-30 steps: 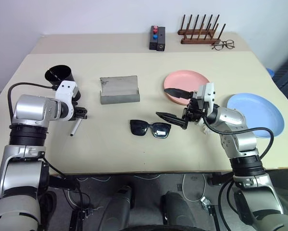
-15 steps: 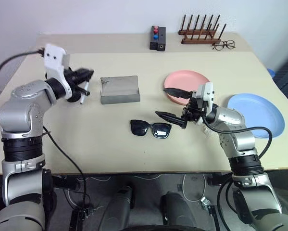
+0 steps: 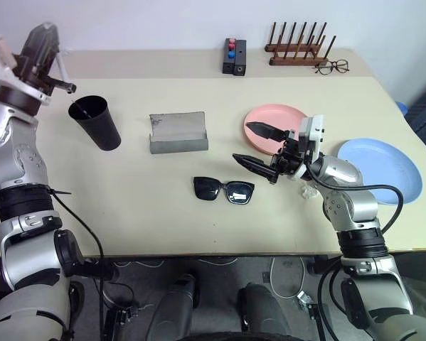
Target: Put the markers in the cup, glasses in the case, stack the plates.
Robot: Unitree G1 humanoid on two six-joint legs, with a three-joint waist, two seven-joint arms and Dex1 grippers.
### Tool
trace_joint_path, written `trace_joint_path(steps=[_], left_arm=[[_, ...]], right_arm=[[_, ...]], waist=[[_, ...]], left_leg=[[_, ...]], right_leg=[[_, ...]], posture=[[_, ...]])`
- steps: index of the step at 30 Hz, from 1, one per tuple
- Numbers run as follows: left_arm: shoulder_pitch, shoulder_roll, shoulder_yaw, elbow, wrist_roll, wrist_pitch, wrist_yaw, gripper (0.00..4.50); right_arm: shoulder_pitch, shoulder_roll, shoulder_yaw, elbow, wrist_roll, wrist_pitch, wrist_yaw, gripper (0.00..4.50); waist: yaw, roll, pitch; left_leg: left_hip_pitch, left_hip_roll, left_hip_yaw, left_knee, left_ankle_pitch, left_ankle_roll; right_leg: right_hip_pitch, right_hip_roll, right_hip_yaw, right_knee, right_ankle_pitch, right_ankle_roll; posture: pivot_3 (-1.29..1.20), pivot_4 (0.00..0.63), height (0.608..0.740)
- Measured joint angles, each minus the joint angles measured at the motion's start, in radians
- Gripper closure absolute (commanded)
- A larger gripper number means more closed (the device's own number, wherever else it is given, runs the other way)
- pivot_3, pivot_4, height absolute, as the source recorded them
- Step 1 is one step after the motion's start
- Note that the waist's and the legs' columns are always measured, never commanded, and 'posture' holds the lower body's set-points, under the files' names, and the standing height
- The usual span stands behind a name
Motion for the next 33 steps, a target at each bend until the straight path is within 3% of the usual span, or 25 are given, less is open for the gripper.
trace_joint_path(steps=[14, 27, 30, 33], left_arm=[[-0.084, -0.001, 0.027, 0.466, -0.034, -0.281, -0.139, 4.47], [-0.109, -0.014, 0.026, 0.559, -0.034, -0.309, -0.190, 4.47], [-0.111, -0.014, 0.026, 0.572, -0.032, -0.311, -0.172, 3.30], [-0.111, -0.014, 0.026, 0.585, -0.031, -0.316, -0.152, 1.85]], right_arm=[[0.017, -0.006, 0.010, -0.038, -0.001, 0.009, -0.010, 0.00], [0.046, -0.009, 0.010, -0.077, -0.002, 0.030, -0.025, 0.00], [0.046, -0.009, 0.010, -0.077, -0.002, 0.030, -0.028, 0.00], [0.046, -0.009, 0.010, -0.077, -0.003, 0.030, -0.028, 0.00]], waist=[[-0.004, 0.000, 0.000], [-0.004, 0.000, 0.000], [-0.004, 0.000, 0.000], [-0.004, 0.000, 0.000]], left_leg=[[0.000, 0.000, 0.000, 0.000, 0.000, 0.000], [0.000, 0.000, 0.000, 0.000, 0.000, 0.000], [0.000, 0.000, 0.000, 0.000, 0.000, 0.000], [0.000, 0.000, -0.001, 0.000, 0.000, 0.000]], right_leg=[[0.000, 0.000, -0.001, 0.001, 0.000, 0.000], [0.000, 0.001, -0.001, 0.001, 0.000, 0.000], [0.000, 0.001, -0.001, 0.001, 0.000, 0.000], [0.000, 0.001, -0.001, 0.001, 0.000, 0.000]], posture=[[0.00, 0.150, 0.740], [0.00, 0.150, 0.740], [0.00, 0.150, 0.740], [0.00, 0.150, 0.740]])
